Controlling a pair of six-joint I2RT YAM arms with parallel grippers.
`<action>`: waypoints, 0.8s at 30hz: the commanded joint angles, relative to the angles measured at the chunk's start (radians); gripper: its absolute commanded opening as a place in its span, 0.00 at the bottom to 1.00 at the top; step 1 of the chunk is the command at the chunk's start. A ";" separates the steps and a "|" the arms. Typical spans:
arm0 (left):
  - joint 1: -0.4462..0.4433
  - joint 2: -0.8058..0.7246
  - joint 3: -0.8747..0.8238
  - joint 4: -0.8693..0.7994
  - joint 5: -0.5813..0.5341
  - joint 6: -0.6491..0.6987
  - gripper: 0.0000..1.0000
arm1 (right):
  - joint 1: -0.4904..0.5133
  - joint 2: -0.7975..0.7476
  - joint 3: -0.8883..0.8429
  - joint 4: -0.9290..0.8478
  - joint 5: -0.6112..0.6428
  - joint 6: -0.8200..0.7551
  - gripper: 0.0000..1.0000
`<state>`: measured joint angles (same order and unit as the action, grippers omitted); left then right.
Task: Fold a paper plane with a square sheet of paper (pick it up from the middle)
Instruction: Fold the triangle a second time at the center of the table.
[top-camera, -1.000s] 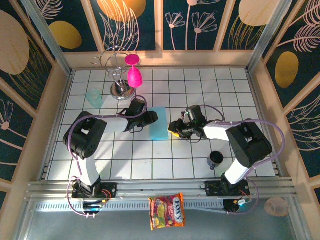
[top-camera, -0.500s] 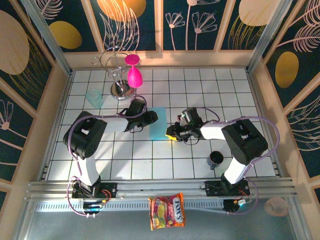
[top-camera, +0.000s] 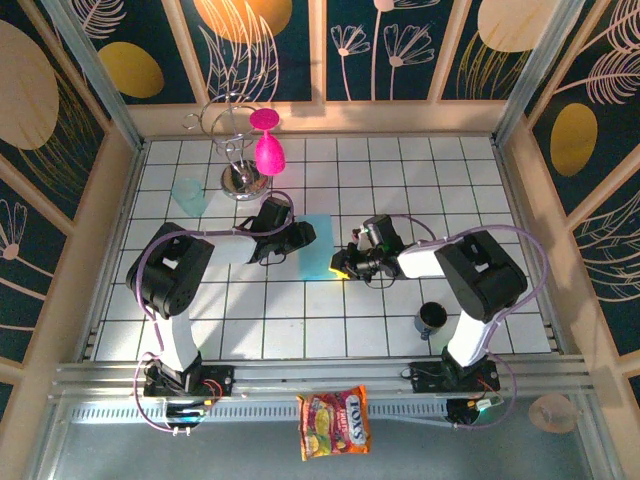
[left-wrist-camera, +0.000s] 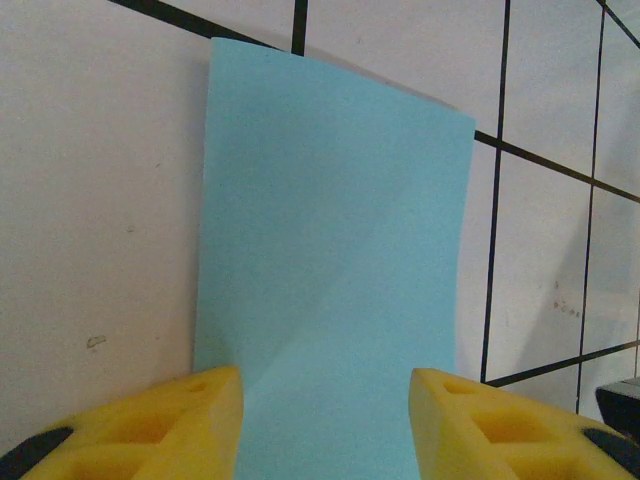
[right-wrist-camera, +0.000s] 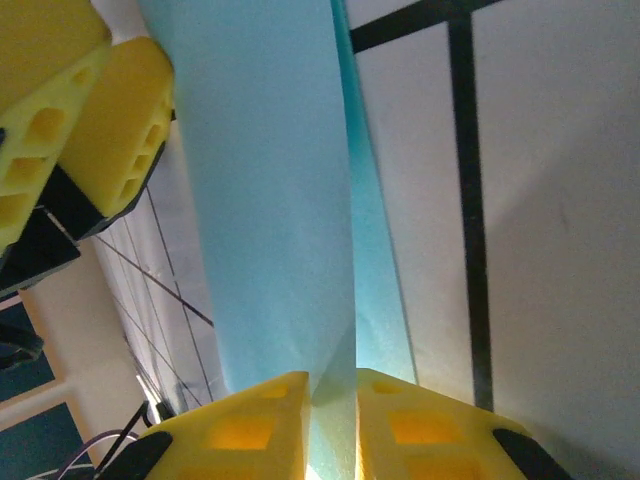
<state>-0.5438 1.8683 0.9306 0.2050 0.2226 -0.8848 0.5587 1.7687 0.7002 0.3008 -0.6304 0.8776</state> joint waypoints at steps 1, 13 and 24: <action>0.005 -0.007 0.008 -0.050 -0.010 -0.005 0.48 | -0.005 0.009 0.007 0.041 -0.014 0.018 0.16; 0.006 -0.057 0.083 -0.034 0.028 0.028 0.47 | -0.006 -0.039 -0.012 -0.040 -0.009 -0.023 0.00; 0.012 0.060 0.166 -0.132 0.023 0.082 0.40 | -0.035 -0.074 -0.021 -0.075 -0.018 -0.038 0.00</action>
<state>-0.5404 1.8992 1.0657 0.1371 0.2420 -0.8345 0.5316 1.7191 0.6838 0.2543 -0.6308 0.8623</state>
